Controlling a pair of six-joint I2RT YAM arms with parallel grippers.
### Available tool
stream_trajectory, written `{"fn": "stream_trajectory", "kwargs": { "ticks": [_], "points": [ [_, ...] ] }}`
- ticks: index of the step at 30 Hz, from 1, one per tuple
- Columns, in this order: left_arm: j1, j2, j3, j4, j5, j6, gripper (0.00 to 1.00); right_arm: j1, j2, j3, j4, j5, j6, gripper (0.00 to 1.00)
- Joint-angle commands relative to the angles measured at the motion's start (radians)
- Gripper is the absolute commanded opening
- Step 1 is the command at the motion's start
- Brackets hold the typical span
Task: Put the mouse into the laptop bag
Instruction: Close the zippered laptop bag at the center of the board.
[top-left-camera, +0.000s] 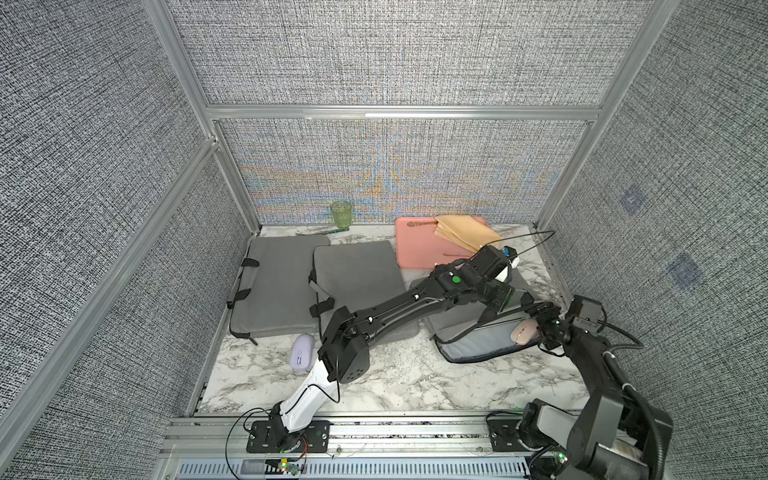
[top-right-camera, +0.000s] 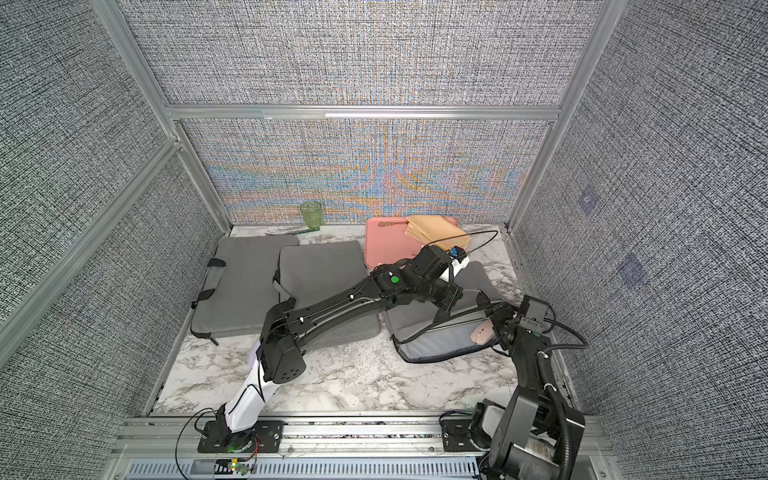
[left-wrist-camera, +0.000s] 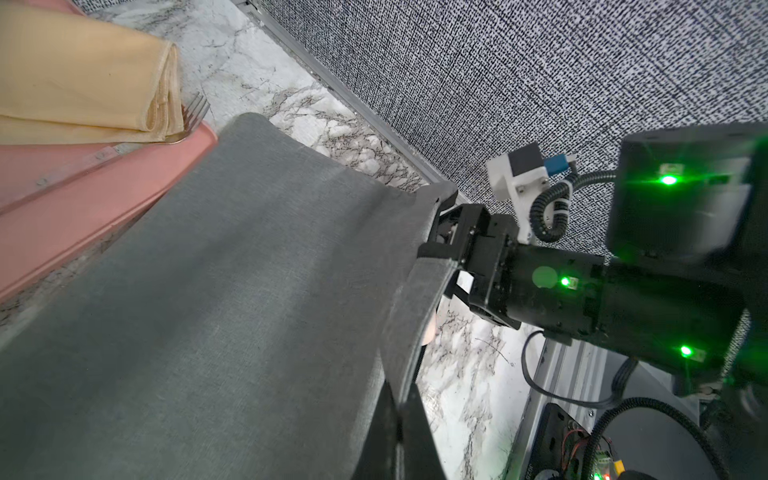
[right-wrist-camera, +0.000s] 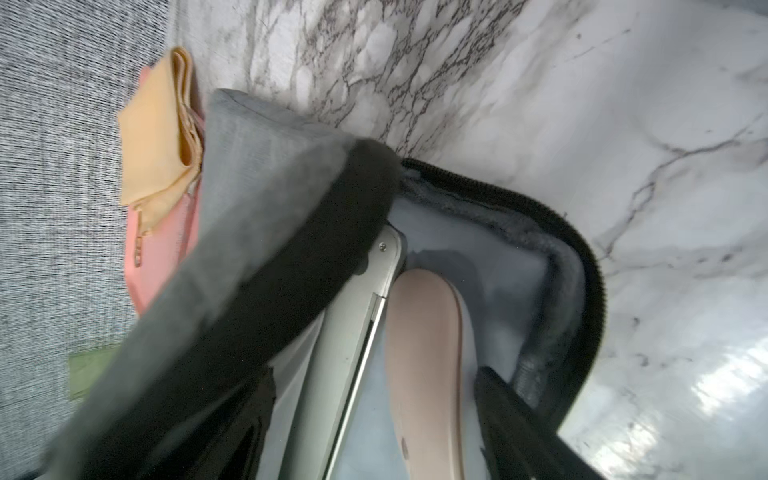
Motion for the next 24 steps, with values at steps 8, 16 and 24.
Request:
{"fn": "stream_trajectory", "kwargs": {
  "ticks": [8, 16, 24],
  "points": [
    [0.013, -0.047, -0.109, 0.128, 0.034, -0.046, 0.00, -0.091, -0.271, -0.093, -0.120, -0.079, 0.049, 0.80],
    [0.013, -0.119, -0.341, 0.397, 0.076, -0.137, 0.00, -0.091, -0.323, -0.202, -0.067, -0.074, 0.060, 0.71],
    [0.013, -0.132, -0.392, 0.463, 0.117, -0.151, 0.00, -0.039, -0.171, -0.228, 0.167, -0.136, 0.131, 0.65]
  ]
}}
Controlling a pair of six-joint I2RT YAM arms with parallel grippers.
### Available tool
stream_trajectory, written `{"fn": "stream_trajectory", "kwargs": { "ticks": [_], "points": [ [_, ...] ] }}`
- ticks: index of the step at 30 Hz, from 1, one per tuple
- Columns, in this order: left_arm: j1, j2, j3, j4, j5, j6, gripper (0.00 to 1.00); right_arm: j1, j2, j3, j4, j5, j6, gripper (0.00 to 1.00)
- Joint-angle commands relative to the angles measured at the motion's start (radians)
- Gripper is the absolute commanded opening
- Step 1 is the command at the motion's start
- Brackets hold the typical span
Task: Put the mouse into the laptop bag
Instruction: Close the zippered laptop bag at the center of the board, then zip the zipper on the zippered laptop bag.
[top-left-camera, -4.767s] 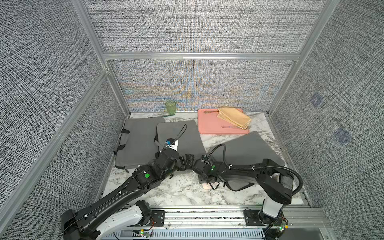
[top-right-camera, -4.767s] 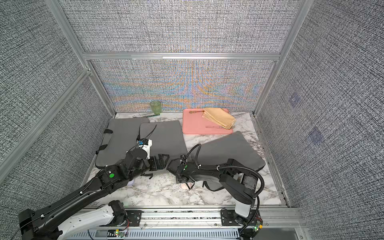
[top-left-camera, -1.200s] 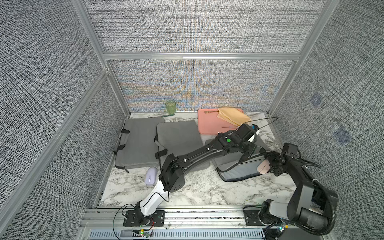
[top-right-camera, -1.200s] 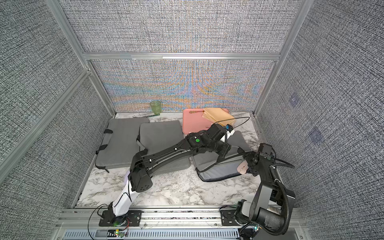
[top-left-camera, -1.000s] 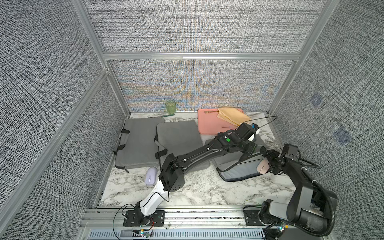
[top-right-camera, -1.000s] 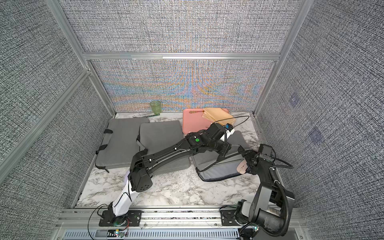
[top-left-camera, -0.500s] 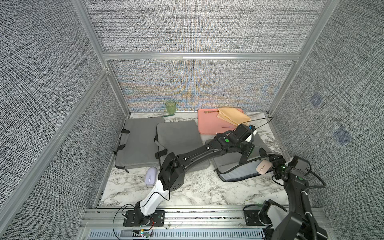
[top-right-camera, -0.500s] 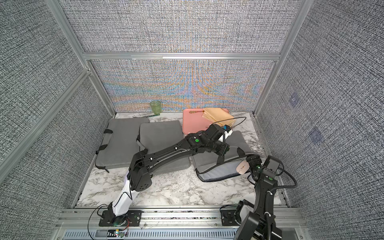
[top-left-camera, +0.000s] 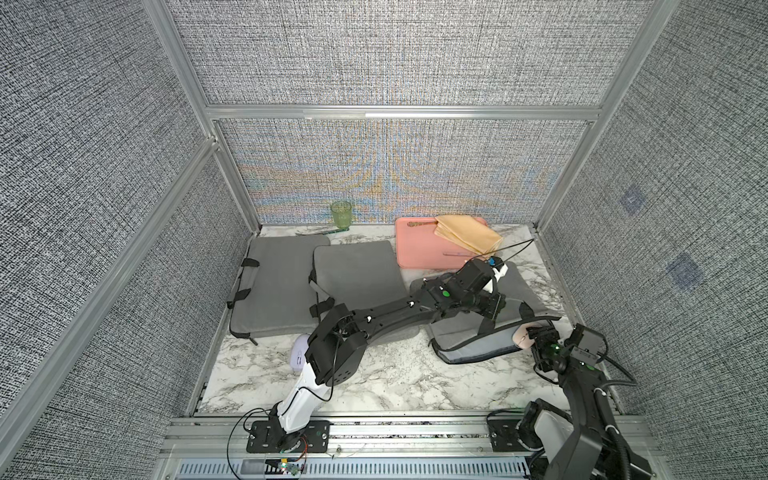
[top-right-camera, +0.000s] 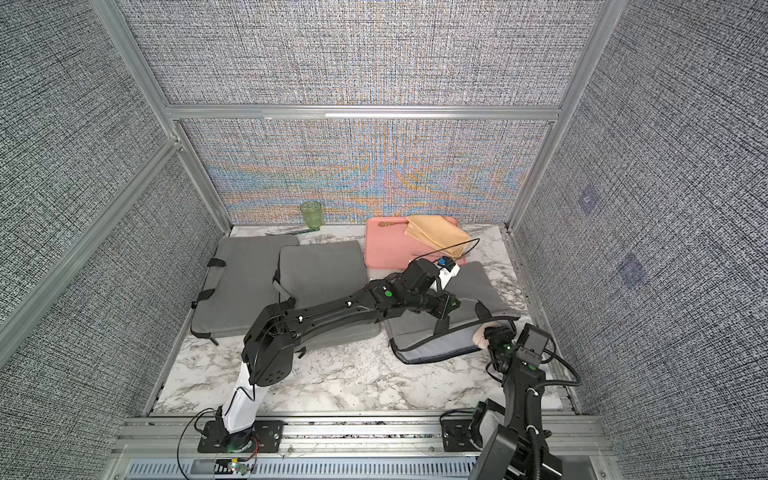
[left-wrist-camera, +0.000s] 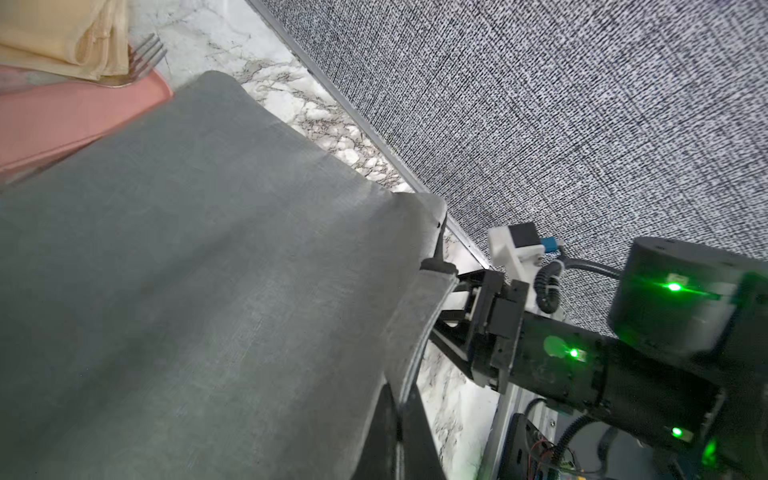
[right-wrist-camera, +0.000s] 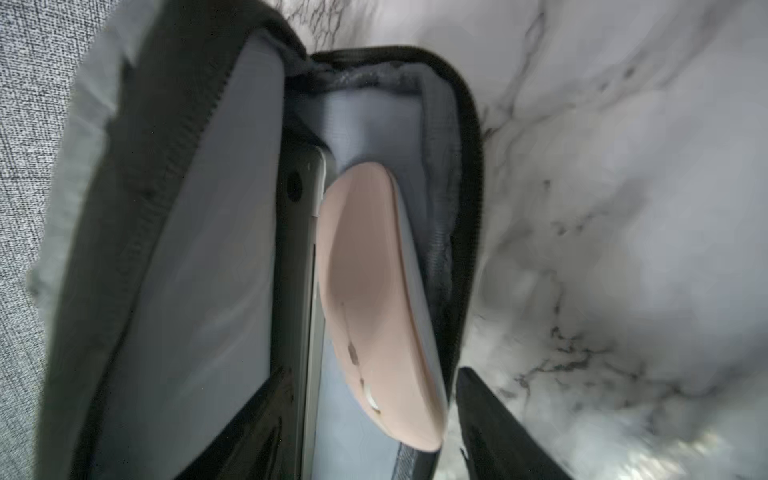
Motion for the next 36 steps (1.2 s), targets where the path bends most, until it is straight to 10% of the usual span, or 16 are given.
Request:
{"fn": "stream_trajectory", "kwargs": {
  "ticks": [1, 8, 13, 17, 19, 30, 36],
  "points": [
    [0.001, -0.017, -0.001, 0.080, 0.024, -0.011, 0.00, 0.028, 0.052, 0.001, 0.169, -0.035, 0.047, 0.65],
    [0.002, -0.024, -0.009, 0.094, 0.028, -0.022, 0.00, 0.105, 0.218, -0.013, 0.424, -0.067, 0.150, 0.64],
    [0.002, -0.025, -0.003, 0.087, 0.034, -0.019, 0.00, 0.114, 0.160, 0.039, 0.253, -0.037, 0.095, 0.62],
    [0.003, -0.049, -0.024, 0.077, -0.013, -0.026, 0.86, 0.112, -0.057, 0.084, -0.095, 0.092, 0.022, 0.66],
    [0.008, -0.080, -0.061, 0.098, -0.036, -0.033, 1.00, 0.112, -0.167, 0.096, -0.224, 0.138, 0.001, 0.72],
    [0.148, -0.410, -0.502, 0.293, -0.087, -0.167, 1.00, 0.133, -0.451, 0.206, -0.549, 0.104, -0.138, 0.79],
    [0.202, -0.625, -0.809, 0.256, -0.370, -0.327, 1.00, 0.516, -0.274, 0.301, -0.505, 0.221, -0.094, 0.81]
  ]
}}
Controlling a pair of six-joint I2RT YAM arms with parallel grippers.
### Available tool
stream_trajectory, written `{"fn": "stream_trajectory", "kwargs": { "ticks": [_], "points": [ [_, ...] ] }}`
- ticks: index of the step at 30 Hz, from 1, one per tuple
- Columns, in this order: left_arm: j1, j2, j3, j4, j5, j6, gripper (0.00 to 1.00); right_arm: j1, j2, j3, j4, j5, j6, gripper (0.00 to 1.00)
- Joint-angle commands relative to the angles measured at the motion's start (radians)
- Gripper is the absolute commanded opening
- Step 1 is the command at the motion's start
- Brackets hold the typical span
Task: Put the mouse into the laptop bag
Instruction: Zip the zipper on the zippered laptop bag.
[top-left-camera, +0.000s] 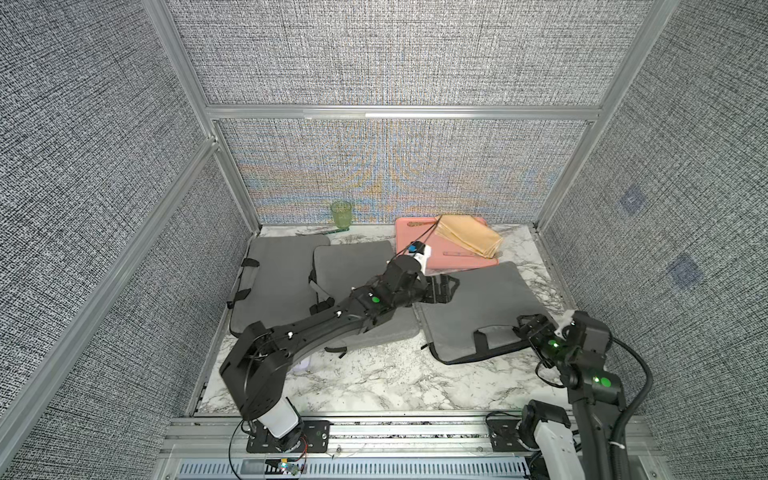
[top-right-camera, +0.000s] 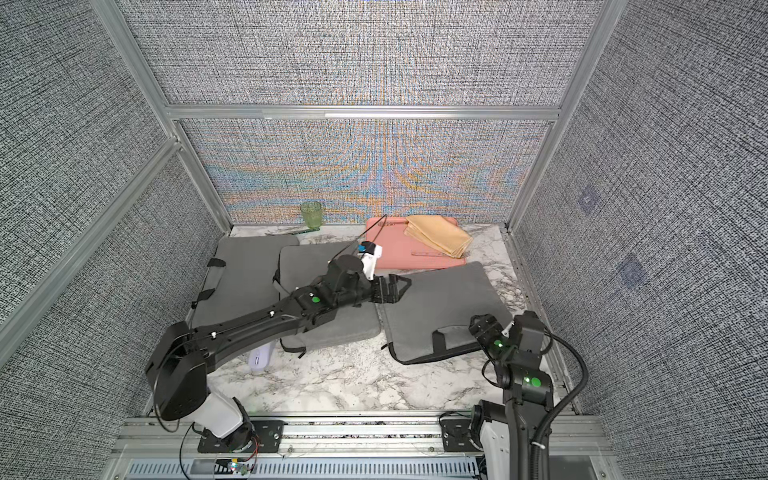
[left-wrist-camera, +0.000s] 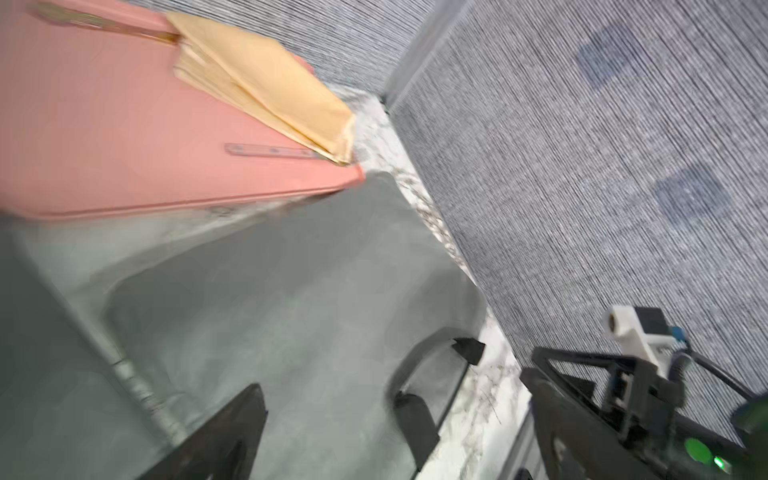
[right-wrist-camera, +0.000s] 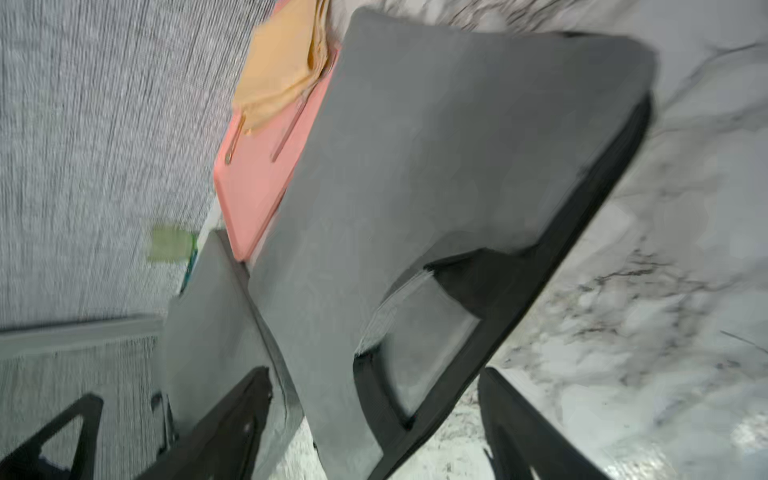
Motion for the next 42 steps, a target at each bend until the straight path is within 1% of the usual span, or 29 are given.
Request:
{"fn": "stream_trajectory", "kwargs": {
  "ticks": [1, 3, 5, 7, 8, 10, 12, 13, 16, 17, 19, 20, 22, 23, 25, 26, 31, 34, 35, 37, 39, 42],
  "points": [
    [0.016, -0.061, -0.122, 0.005, -0.184, -0.129, 1.00, 0.251, 0.091, 0.007, 0.050, 0.150, 0.055, 0.81],
    [0.039, -0.065, -0.169, 0.025, -0.165, -0.152, 1.00, 0.479, 0.210, 0.032, 0.105, 0.307, 0.114, 0.81],
    [0.080, -0.040, -0.194, 0.040, -0.082, -0.187, 1.00, 0.695, 0.352, 0.092, 0.126, 0.459, 0.182, 0.81],
    [0.119, -0.017, -0.239, 0.113, -0.009, -0.222, 0.97, 0.842, 0.476, 0.131, 0.166, 0.532, 0.271, 0.79],
    [0.138, -0.012, -0.270, 0.160, 0.014, -0.240, 0.95, 0.911, 0.546, 0.147, 0.200, 0.561, 0.310, 0.77],
    [0.167, -0.019, -0.322, 0.216, 0.008, -0.252, 0.95, 1.016, 0.655, 0.172, 0.244, 0.608, 0.403, 0.73],
    [0.200, -0.041, -0.364, 0.232, 0.012, -0.263, 0.95, 1.090, 0.737, 0.193, 0.290, 0.636, 0.476, 0.67],
    [0.218, -0.062, -0.385, 0.233, 0.014, -0.268, 0.95, 1.123, 0.772, 0.203, 0.310, 0.649, 0.510, 0.65],
    [0.244, -0.148, -0.438, 0.195, -0.020, -0.256, 0.95, 1.182, 0.846, 0.238, 0.324, 0.674, 0.606, 0.63],
    [0.245, -0.182, -0.450, 0.165, -0.042, -0.248, 0.95, 1.196, 0.870, 0.247, 0.329, 0.673, 0.639, 0.62],
    [0.246, -0.247, -0.468, 0.108, -0.075, -0.240, 0.95, 1.219, 0.908, 0.262, 0.332, 0.679, 0.687, 0.57],
    [0.248, -0.283, -0.484, 0.089, -0.091, -0.237, 0.95, 1.235, 0.924, 0.270, 0.316, 0.701, 0.732, 0.56],
    [0.248, -0.344, -0.522, 0.086, -0.116, -0.224, 0.95, 1.263, 0.937, 0.250, 0.320, 0.738, 0.807, 0.56],
    [0.248, -0.375, -0.544, 0.093, -0.123, -0.211, 0.95, 1.276, 0.941, 0.222, 0.364, 0.751, 0.829, 0.56],
    [0.249, -0.424, -0.567, 0.076, -0.136, -0.205, 0.96, 1.294, 0.953, 0.181, 0.444, 0.765, 0.860, 0.57],
    [0.250, -0.446, -0.576, 0.062, -0.141, -0.205, 0.96, 1.301, 0.963, 0.177, 0.452, 0.773, 0.877, 0.56],
    [0.251, -0.516, -0.610, 0.035, -0.145, -0.200, 0.96, 1.322, 1.019, 0.208, 0.405, 0.832, 0.918, 0.56],
    [0.251, -0.545, -0.624, 0.024, -0.145, -0.201, 0.96, 1.316, 1.075, 0.220, 0.406, 0.883, 0.931, 0.53],
    [0.251, -0.555, -0.628, 0.022, -0.143, -0.200, 0.96, 1.312, 1.091, 0.234, 0.382, 0.895, 0.932, 0.52],
    [0.251, -0.574, -0.638, 0.015, -0.141, -0.203, 0.96, 1.308, 1.128, 0.287, 0.262, 0.926, 0.968, 0.51],
    [0.251, -0.593, -0.645, 0.005, -0.147, -0.204, 0.96, 1.302, 1.155, 0.328, 0.185, 0.927, 0.987, 0.51],
    [0.251, -0.618, -0.652, -0.003, -0.154, -0.206, 0.96, 1.296, 1.175, 0.341, 0.182, 0.936, 0.973, 0.51]
  ]
}}
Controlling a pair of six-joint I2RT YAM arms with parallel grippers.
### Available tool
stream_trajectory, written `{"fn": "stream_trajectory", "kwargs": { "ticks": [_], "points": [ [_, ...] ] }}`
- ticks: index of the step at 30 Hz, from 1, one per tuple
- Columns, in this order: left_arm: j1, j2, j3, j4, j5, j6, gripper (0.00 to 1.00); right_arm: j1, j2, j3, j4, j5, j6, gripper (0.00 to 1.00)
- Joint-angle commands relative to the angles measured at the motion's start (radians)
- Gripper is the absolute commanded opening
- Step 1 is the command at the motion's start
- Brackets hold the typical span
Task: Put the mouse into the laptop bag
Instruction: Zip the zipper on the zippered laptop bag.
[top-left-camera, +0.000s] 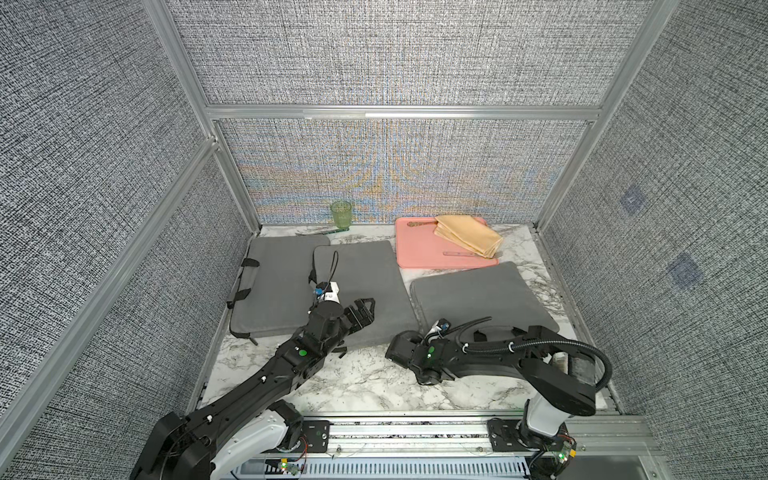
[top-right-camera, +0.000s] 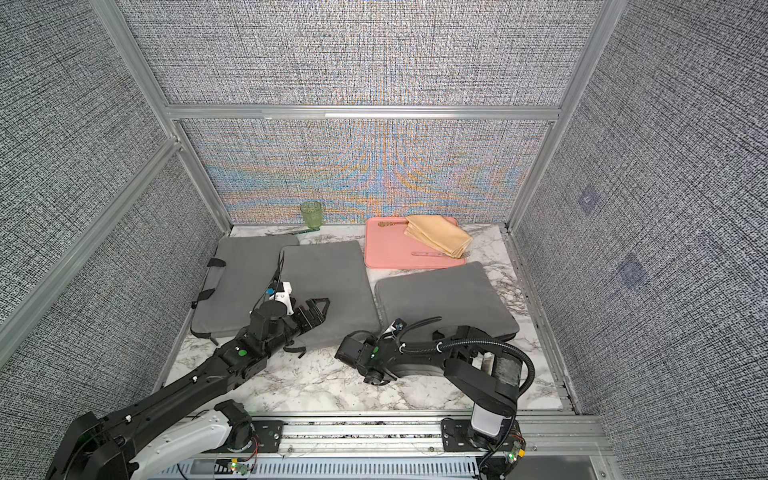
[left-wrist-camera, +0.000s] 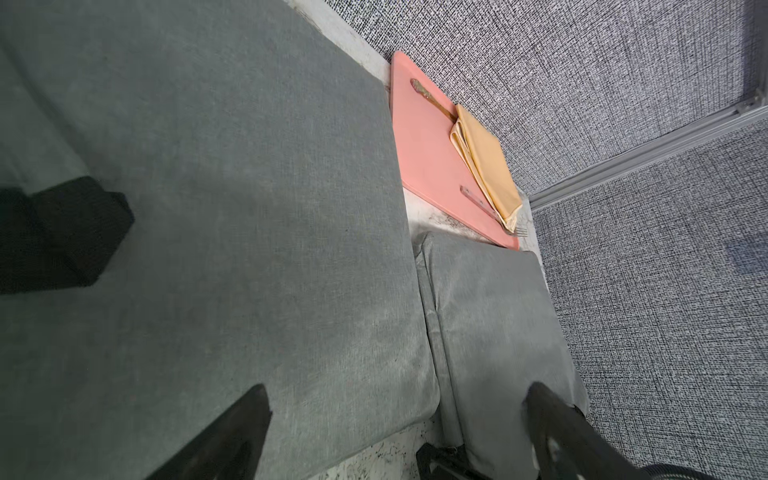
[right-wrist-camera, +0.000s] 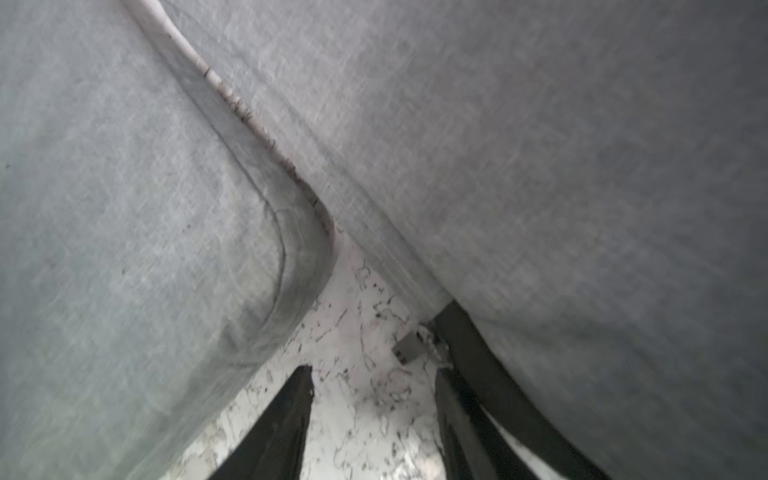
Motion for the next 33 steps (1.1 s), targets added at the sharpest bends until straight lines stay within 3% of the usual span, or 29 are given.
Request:
{"fn": "stream_trajectory", "kwargs": {
  "ticks": [1, 8, 12, 18, 24, 28, 33],
  "points": [
    [0.001, -0.021, -0.006, -0.012, -0.017, 0.003, 0.96, -0.010, 0.020, 0.005, -0.062, 0.052, -0.006, 0.51],
    [0.002, -0.031, -0.005, -0.015, -0.018, 0.002, 0.96, -0.063, 0.052, -0.032, 0.029, -0.001, -0.060, 0.46],
    [0.002, -0.018, -0.003, -0.003, -0.020, 0.000, 0.96, -0.080, 0.062, -0.029, 0.059, -0.021, -0.105, 0.24],
    [0.002, 0.026, 0.016, 0.015, 0.006, -0.004, 0.96, -0.085, 0.039, -0.019, 0.112, -0.061, -0.224, 0.05],
    [0.001, 0.097, 0.039, 0.044, 0.060, -0.027, 0.96, -0.084, -0.061, -0.055, 0.149, -0.137, -0.315, 0.00],
    [-0.003, 0.179, 0.064, 0.071, 0.200, -0.042, 0.94, -0.086, -0.126, -0.068, 0.145, -0.189, -0.368, 0.00],
    [-0.099, 0.339, 0.074, 0.225, 0.289, -0.112, 0.94, -0.088, -0.171, -0.093, 0.178, -0.261, -0.410, 0.00]
  ]
}}
